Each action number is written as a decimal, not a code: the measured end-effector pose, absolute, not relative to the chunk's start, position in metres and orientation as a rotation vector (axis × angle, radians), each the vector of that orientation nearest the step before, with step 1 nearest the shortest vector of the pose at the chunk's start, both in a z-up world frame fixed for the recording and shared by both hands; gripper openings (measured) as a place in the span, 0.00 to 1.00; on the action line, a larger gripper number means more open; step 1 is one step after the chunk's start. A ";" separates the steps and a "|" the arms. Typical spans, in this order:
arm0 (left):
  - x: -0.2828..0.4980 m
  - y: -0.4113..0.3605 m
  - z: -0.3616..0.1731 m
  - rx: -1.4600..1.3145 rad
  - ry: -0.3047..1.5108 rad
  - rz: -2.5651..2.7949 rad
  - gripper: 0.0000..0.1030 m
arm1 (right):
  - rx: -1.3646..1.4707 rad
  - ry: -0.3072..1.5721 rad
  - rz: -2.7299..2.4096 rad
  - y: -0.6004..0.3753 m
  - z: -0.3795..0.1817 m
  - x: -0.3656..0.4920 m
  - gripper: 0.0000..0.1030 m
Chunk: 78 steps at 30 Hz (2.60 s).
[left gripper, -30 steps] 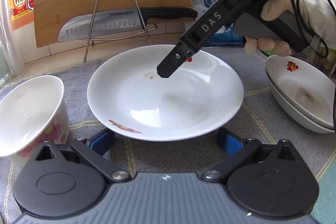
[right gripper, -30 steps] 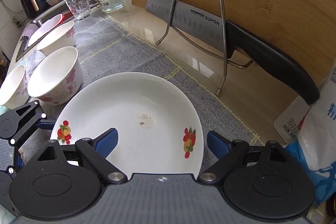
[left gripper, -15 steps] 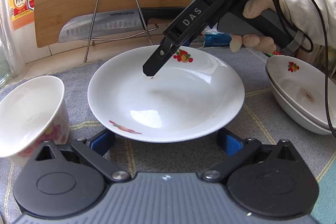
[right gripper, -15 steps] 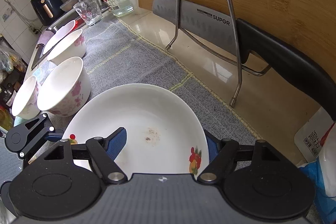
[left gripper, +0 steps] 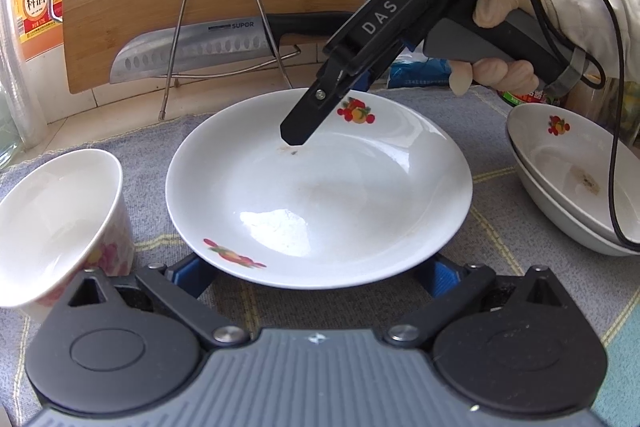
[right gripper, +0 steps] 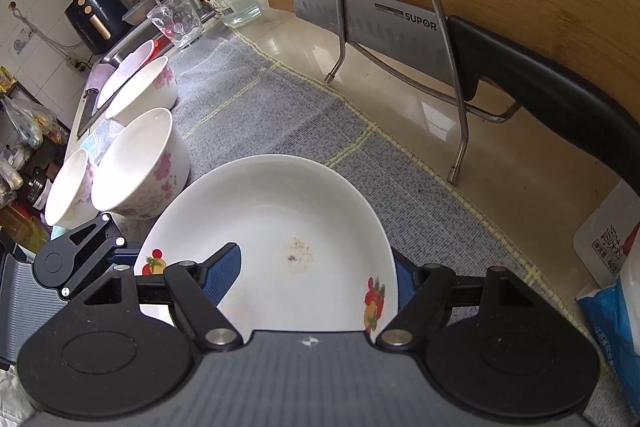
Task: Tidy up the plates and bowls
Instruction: 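Lift the flowered plate with the right gripper and carry it toward the plate stack, then lower the flowered plate onto the plate stack and open the right gripper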
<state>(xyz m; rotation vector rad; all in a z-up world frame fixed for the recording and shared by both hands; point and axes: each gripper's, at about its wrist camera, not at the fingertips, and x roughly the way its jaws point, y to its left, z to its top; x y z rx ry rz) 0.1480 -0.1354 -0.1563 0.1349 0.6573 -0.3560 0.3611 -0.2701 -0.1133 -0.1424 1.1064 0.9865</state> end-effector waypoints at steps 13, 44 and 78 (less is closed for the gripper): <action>0.139 -0.130 -0.154 0.168 0.683 -0.389 0.98 | -0.138 1.121 0.980 -0.270 -0.111 0.341 0.79; 0.082 -0.129 -0.107 0.243 0.667 -0.538 0.98 | -0.059 1.041 0.895 -0.303 -0.058 0.256 0.79; 0.072 -0.212 -0.107 0.353 0.641 -0.820 0.98 | 0.080 0.992 0.617 -0.423 -0.054 0.187 0.79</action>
